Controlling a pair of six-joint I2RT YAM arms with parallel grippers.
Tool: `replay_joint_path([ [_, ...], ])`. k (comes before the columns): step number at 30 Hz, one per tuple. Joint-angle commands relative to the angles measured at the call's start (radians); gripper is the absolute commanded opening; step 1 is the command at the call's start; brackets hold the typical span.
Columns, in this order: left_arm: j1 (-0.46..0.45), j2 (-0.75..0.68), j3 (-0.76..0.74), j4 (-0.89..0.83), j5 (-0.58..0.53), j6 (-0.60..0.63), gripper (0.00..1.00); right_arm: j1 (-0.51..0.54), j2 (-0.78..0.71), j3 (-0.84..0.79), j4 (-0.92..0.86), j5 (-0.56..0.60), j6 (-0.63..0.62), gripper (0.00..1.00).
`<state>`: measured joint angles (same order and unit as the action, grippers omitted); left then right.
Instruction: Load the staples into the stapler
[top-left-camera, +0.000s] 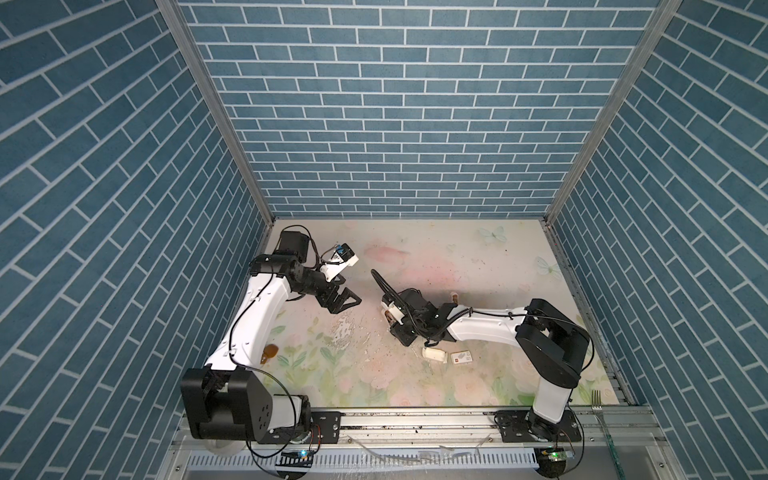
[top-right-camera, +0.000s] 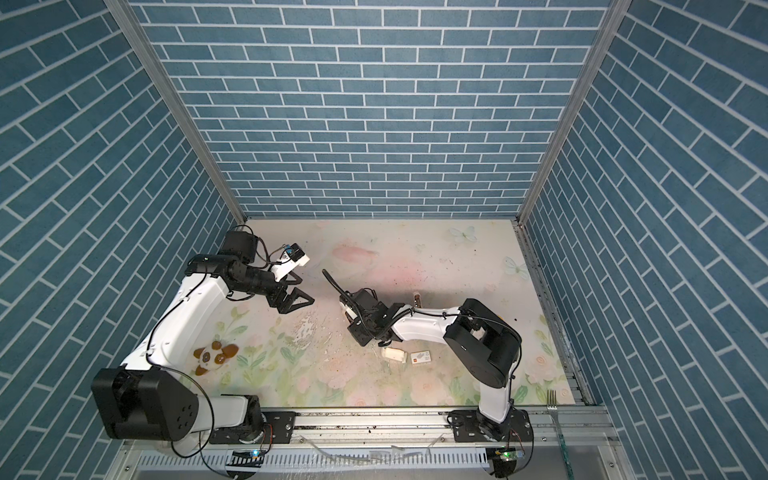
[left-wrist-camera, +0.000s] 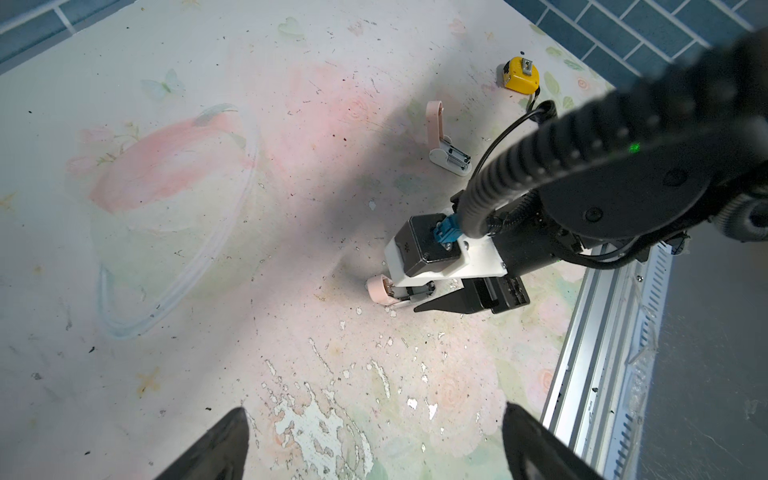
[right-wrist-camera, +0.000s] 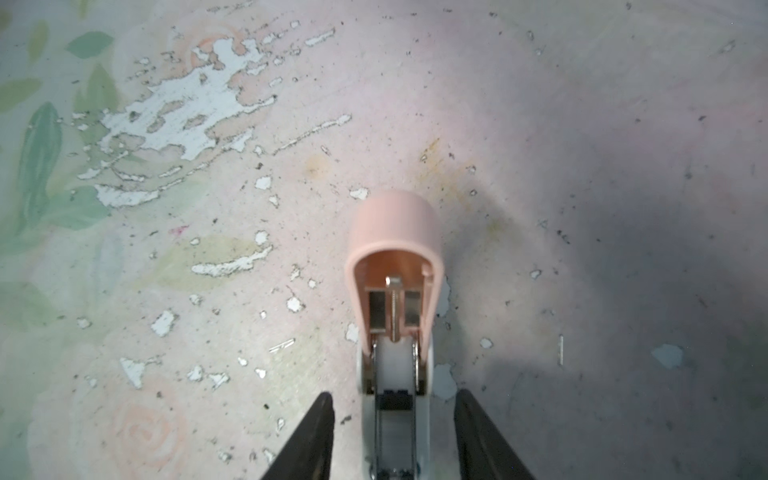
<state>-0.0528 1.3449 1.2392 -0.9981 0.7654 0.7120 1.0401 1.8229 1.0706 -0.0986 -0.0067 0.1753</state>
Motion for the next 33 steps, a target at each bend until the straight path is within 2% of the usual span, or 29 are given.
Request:
replay_joint_path([
  [1,0.004,-0.011,-0.011,0.003,0.020,0.010,0.96,0.000,-0.067,-0.005,-0.027,0.016,0.009,0.48],
  [5,0.001,0.030,-0.006,0.003,-0.009,0.044,0.94,0.001,-0.146,-0.045,-0.056,0.013,0.093,0.43],
  [12,-0.025,0.102,0.010,0.031,-0.043,0.042,0.90,0.000,-0.255,-0.139,-0.068,-0.137,0.326,0.33],
  [18,-0.062,0.109,-0.037,0.095,-0.045,0.014,0.89,0.000,-0.233,-0.243,0.115,-0.235,0.487,0.23],
  [21,-0.064,0.123,-0.030,0.093,-0.032,0.005,0.89,0.000,-0.204,-0.256,0.173,-0.277,0.519,0.22],
  [33,-0.067,0.112,-0.035,0.096,-0.037,-0.015,0.87,-0.062,-0.082,-0.218,0.182,-0.318,0.520,0.20],
])
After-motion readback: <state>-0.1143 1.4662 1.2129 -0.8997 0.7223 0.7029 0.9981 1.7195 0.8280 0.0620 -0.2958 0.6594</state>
